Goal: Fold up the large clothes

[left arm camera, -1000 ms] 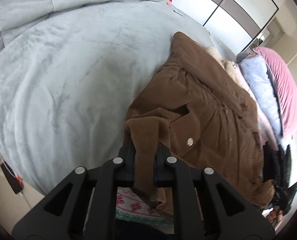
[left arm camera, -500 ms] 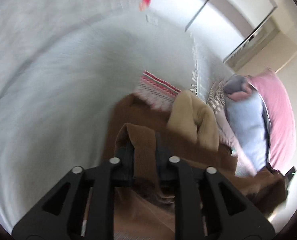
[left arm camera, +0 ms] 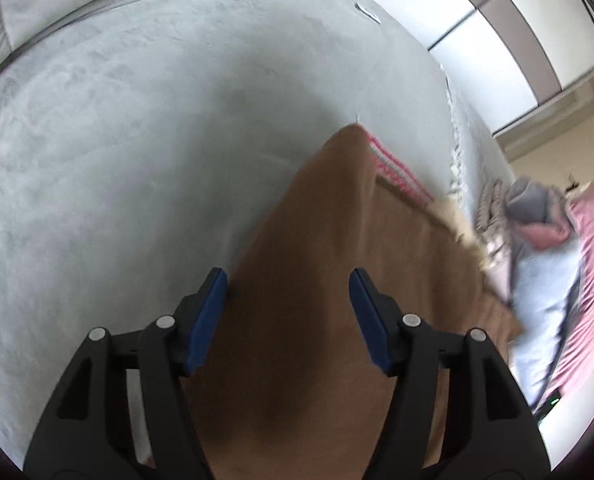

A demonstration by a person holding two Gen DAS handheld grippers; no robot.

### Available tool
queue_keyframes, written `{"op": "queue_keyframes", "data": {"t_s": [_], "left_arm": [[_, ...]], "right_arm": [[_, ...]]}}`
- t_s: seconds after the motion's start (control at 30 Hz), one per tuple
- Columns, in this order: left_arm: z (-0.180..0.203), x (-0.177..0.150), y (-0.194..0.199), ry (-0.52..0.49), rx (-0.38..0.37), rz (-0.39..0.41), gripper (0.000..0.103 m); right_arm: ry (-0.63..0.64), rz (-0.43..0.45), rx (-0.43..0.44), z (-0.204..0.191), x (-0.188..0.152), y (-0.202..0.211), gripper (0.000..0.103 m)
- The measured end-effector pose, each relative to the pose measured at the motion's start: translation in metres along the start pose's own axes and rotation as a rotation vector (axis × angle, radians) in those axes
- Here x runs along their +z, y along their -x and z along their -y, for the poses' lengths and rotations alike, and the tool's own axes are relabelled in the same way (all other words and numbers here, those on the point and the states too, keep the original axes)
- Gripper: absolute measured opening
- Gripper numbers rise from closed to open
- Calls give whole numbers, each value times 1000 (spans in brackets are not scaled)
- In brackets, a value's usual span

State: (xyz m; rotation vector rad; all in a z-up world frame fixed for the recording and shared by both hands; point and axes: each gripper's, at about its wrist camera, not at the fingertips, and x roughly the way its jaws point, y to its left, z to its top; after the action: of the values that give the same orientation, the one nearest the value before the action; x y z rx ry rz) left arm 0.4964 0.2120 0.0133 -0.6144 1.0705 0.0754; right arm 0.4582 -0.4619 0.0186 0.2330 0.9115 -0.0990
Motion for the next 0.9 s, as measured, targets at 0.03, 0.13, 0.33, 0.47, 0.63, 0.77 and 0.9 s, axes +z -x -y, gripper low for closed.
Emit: {"op": "queue_keyframes", "data": {"t_s": [0.03,0.13,0.33,0.47,0.63,0.77,0.9], "left_arm": [[3,0,-4,-21,23,8,64],[19,7,-14,-61,20,26,64],[47,10,-42,-224,150,97,58],[36,16,-46,-171,129,133,39],[35,16,-40,-209,104,181,12],[38,18,-20,-175,51,260,10],[54,23,6,-145,-2,387,9]], "right_arm": [[-1,-5,15,1,1,-5,51],[13,2,17,1,11,-13,51],[135,-36,-21,-29,47,-56,51],[51,-86,-16,-26,57,-90,51],[96,-10,-33,-35,49,-90,13],[51,120,-25,-29,59,-57,9],[24,233,-50,-28,73,-29,9]]}}
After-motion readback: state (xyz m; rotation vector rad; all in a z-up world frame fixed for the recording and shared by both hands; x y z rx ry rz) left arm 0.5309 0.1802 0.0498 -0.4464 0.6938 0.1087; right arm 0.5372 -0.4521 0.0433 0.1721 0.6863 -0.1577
